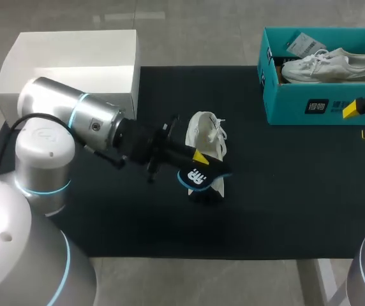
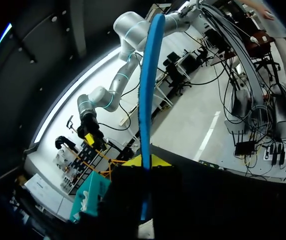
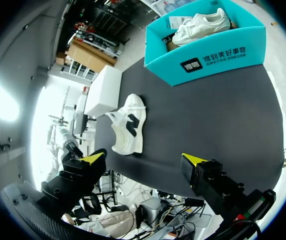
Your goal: Take the shoe out of the shoebox, open the shoe tongue, remove and reinsert the insole, then place the shoe into the shoebox
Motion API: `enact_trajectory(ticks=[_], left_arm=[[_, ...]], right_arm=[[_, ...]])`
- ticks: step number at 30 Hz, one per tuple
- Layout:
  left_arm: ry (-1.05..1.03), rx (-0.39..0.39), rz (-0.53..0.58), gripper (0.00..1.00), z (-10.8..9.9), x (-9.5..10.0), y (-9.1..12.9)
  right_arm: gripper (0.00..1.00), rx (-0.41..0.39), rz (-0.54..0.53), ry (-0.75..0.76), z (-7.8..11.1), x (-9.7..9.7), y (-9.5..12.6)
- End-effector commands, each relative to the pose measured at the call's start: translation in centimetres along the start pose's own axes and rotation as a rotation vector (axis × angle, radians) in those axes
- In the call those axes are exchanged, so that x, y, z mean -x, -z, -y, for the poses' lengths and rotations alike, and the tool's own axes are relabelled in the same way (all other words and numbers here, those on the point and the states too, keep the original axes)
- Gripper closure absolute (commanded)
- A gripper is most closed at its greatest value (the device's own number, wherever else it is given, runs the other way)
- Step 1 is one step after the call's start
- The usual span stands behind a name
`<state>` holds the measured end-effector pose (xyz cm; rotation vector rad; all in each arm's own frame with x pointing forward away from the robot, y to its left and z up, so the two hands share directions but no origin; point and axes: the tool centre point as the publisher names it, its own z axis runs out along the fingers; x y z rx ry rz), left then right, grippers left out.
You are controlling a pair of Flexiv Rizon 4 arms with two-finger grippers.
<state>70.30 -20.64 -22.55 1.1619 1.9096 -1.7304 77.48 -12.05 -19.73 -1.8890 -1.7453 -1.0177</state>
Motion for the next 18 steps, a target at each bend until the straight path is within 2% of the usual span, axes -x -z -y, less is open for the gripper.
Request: enact_trajectory(ticks=[1,3,4,10,12,18], left_arm=[[-0.017,0.049,0.024,1.0,0.1,-0.6,1.6],[-0.004,0.052,0.048,1.0,-0.7,-0.5,2.0],[-0.006,0.079,0.048,1.0,-1.1,-0.4,2.2],[0.023,0.071,0.057,1.0,-3.5,0.4,2.3],[0.044,0.028,0.045,1.0,-3.5,0.5,1.8],[0.044,0.028,0.045,1.0,-3.5,0.5,1.8]], right_arm=[[0.0,0.001,0.003,-0.001,0.1,0.0,0.1],[0.0,0.001,0.003,-0.001,0.1,0.0,0.1],[0.0,0.001,0.003,-0.001,0.1,0.0,0.1],[0.0,0.001,0.003,-0.001,0.1,0.0,0.1],[0.0,0.001,0.003,-0.001,0.1,0.0,0.1],[0.0,0.001,0.003,-0.001,0.1,0.0,0.1]])
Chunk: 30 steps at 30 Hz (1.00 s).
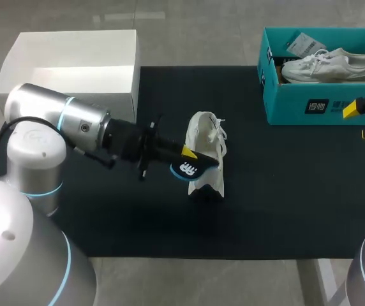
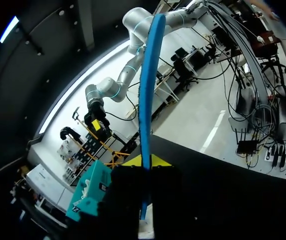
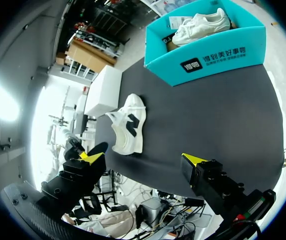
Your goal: Take the shoe out of the shoebox, open the shoe tongue, remove and reinsert the insole, then place the shoe into the shoebox
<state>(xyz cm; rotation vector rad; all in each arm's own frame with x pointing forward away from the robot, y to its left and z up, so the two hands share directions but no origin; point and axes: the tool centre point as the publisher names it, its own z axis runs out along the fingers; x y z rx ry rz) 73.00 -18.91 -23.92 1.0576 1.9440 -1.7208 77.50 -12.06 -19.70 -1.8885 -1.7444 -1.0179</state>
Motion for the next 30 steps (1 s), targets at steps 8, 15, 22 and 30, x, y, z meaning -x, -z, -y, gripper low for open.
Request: enact_trajectory(ticks=[8,15,22,30], left_arm=[[0.007,-0.004,-0.011,1.0,-1.1,0.5,-0.6],[0.033,0.002,-0.022,1.0,-3.9,1.4,-1.0],[0.063,0.025,-0.033,1.0,-6.3,1.3,-1.4],[0.105,0.032,-0.024,1.0,-7.6,0.6,-2.1]], right_arm=[[0.0,0.001,0.004,-0.001,0.1,0.0,0.0],[0.0,0.001,0.004,-0.001,0.1,0.0,0.0],[0.0,0.001,0.004,-0.001,0.1,0.0,0.0],[0.0,0.001,0.004,-0.001,0.1,0.0,0.0]])
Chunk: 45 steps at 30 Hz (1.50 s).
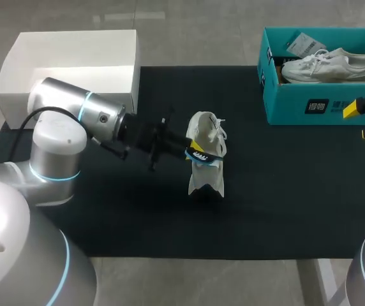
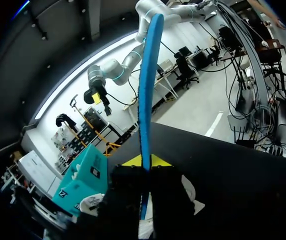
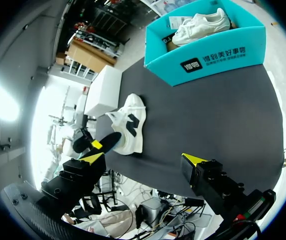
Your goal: Take the shoe out of the shoebox, open the shoe tongue, remove and reinsert the insole, then place the shoe into the shoebox
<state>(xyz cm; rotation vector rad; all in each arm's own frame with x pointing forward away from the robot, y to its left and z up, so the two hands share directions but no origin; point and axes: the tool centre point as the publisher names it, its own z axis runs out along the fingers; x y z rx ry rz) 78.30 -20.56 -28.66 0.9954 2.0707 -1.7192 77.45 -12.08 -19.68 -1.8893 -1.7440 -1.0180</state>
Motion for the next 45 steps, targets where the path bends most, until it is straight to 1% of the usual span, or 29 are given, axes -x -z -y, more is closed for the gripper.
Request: enact_trajectory(ticks=[1,5,8,12,19,24,30,36,39,42,43,44,45], left_arm=[[0.018,-0.006,0.013,1.0,-0.6,-0.3,-0.8],[0.035,0.003,0.038,1.0,-1.2,-0.6,-1.0],[0.044,0.036,0.051,1.0,-1.9,-0.6,-0.8],[0.05,0.071,0.039,1.0,-3.1,-0.7,-0.9],[0.096,0.09,0.039,1.0,-4.8,0.5,-1.1],[0.104,0.093,0.057,1.0,-5.6,1.4,-1.3],[0.104,0.114,0.064,1.0,-6.9,1.5,-1.7],[0.11,0.138,0.071,1.0,-8.3,1.4,-1.4],[0.116,0.147,0.069,1.0,-8.7,1.2,-1.2],[0.119,0.139,0.071,1.0,-7.9,1.0,-0.8],[0.116,0.135,0.067,0.97,-7.5,1.0,-0.7],[0.116,0.124,0.06,0.74,-7.2,1.0,-0.7],[0.108,0.115,0.057,0.55,-6.7,0.9,-0.6]], right_arm=[[0.0,0.0,0.003,-0.001,0.1,0.0,0.0],[0.0,0.0,0.003,-0.001,0.1,0.0,0.0],[0.0,0.0,0.003,-0.001,0.1,0.0,0.0],[0.0,0.0,0.003,-0.001,0.1,0.0,0.0],[0.0,0.0,0.003,-0.001,0.1,0.0,0.0],[0.0,0.0,0.003,-0.001,0.1,0.0,0.0],[0.0,0.0,0.003,-0.001,0.1,0.0,0.0],[0.0,0.0,0.003,-0.001,0.1,0.0,0.0],[0.0,0.0,0.003,-0.001,0.1,0.0,0.0],[0.0,0.0,0.003,-0.001,0.1,0.0,0.0],[0.0,0.0,0.003,-0.001,0.1,0.0,0.0],[0.0,0.0,0.003,-0.001,0.1,0.0,0.0],[0.0,0.0,0.003,-0.001,0.1,0.0,0.0]])
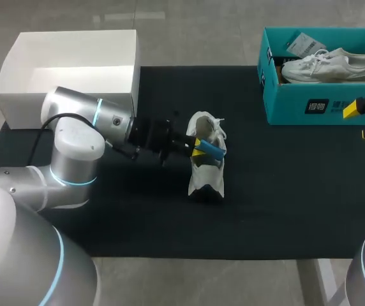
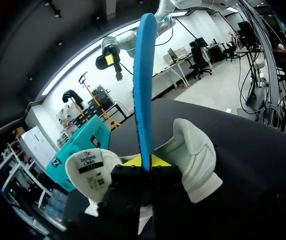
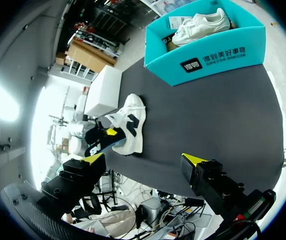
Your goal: Take the shoe out of the shoebox, open the shoe tongue, remove and reinsert the insole, then place the shoe into the shoebox
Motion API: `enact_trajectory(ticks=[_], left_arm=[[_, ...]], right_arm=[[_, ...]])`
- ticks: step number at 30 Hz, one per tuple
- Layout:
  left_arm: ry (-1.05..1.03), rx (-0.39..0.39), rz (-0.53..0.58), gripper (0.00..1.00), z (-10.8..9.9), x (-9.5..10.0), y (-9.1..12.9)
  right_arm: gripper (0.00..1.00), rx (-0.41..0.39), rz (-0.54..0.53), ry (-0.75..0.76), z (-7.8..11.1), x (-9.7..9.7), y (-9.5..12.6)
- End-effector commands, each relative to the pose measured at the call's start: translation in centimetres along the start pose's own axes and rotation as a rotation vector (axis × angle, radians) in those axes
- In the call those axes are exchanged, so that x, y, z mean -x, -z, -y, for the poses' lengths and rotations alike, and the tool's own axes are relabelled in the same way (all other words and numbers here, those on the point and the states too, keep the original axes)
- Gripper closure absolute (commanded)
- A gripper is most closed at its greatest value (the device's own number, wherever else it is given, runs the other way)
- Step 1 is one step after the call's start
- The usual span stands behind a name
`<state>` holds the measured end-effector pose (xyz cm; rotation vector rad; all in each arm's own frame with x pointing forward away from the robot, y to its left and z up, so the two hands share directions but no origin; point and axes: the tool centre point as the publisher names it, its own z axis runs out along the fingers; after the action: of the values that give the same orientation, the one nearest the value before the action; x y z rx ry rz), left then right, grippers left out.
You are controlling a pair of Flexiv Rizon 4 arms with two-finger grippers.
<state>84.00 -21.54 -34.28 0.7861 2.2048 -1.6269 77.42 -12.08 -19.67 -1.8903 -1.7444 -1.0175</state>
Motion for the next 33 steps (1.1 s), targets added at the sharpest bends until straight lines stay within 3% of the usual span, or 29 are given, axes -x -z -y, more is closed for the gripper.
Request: enact_trajectory(ticks=[1,3,9,10,12,17,24,33], left_arm=[[-0.015,-0.012,-0.01,0.5,1.5,-0.4,0.8],[-0.025,-0.023,-0.021,0.38,2.4,-0.6,0.9],[-0.055,-0.045,-0.034,0.62,4.2,-0.9,1.0],[-0.058,-0.047,-0.035,0.69,4.3,-1.0,1.0],[-0.06,-0.049,-0.04,1.0,4.2,-1.1,0.8],[-0.05,-0.042,-0.07,1.0,3.3,-1.5,0.0],[-0.072,0.024,-0.102,1.0,1.5,-1.9,-0.8],[-0.062,0.083,-0.096,1.0,-0.9,-1.4,-1.1]], right_arm=[[0.0,0.0,0.002,-0.001,0.0,0.0,0.0],[0.0,0.0,0.002,-0.001,0.0,0.0,0.0],[0.0,0.0,0.002,-0.001,0.0,0.0,0.0],[0.0,0.0,0.002,-0.001,0.0,0.0,0.0],[0.0,0.0,0.002,-0.001,0.0,0.0,0.0],[0.0,0.0,0.002,-0.001,0.0,0.0,0.0],[0.0,0.0,0.002,-0.001,0.0,0.0,0.0],[0.0,0.0,0.002,-0.001,0.0,0.0,0.0]])
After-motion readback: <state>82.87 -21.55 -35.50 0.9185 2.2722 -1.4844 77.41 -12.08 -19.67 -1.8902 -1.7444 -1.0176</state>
